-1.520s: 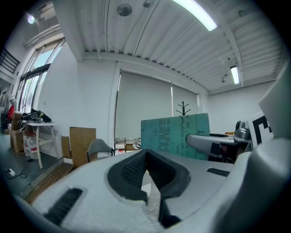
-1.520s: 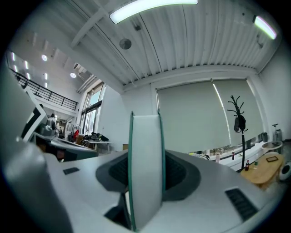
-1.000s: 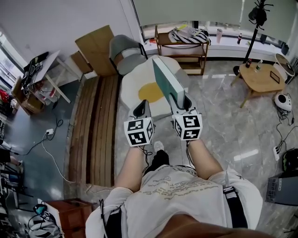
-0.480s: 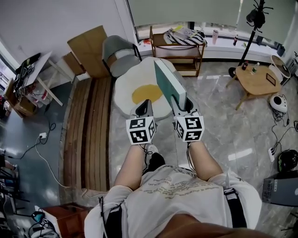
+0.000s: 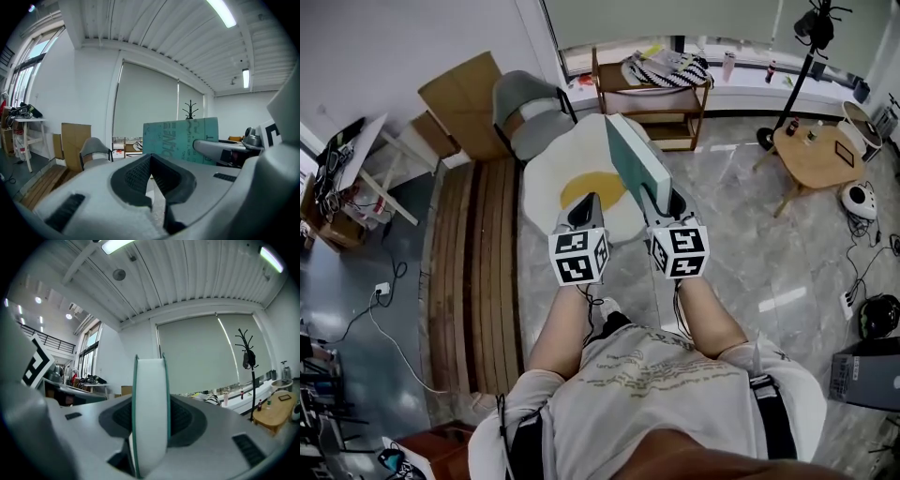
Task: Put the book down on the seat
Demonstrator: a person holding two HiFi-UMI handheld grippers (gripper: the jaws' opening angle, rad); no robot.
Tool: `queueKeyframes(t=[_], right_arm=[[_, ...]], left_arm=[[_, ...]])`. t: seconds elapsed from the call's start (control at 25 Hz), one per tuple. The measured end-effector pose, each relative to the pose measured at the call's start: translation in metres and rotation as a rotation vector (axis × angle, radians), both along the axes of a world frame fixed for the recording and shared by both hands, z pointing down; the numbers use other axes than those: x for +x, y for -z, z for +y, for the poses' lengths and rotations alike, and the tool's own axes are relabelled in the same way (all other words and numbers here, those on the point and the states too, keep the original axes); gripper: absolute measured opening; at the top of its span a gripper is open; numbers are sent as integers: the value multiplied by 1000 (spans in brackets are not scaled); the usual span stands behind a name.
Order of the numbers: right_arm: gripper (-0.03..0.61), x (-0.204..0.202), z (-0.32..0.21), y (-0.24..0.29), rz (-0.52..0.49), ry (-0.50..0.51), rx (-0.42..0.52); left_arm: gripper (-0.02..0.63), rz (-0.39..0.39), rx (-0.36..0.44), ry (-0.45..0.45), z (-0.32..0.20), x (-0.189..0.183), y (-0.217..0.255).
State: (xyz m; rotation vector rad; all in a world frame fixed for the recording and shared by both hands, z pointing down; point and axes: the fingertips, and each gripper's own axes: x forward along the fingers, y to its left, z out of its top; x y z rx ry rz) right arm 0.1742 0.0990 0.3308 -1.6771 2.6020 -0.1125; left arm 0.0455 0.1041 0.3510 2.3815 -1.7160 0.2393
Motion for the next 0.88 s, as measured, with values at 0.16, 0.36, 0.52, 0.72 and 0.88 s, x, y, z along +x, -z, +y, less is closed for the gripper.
queueKeyframes(t=[0.16,0.36,0.52,0.72,0.88], right_arm=[[173,-17,-30,9,4,-9,14],[173,-43,-68,20,11,-17,26],[173,-67,-99,27,12,-16,42],[173,-99,-130,30,5,-8,56],[173,-120,-144,21,17,14,36]], left_arm=[[20,5,13,-15,-33,-17,10],[20,7,31,-33,-70,-41,20],[20,16,40,-36,-103,-66,23],[20,25,48,-43,-136,-96,22],[20,38,36,-40,-152,-113,16]])
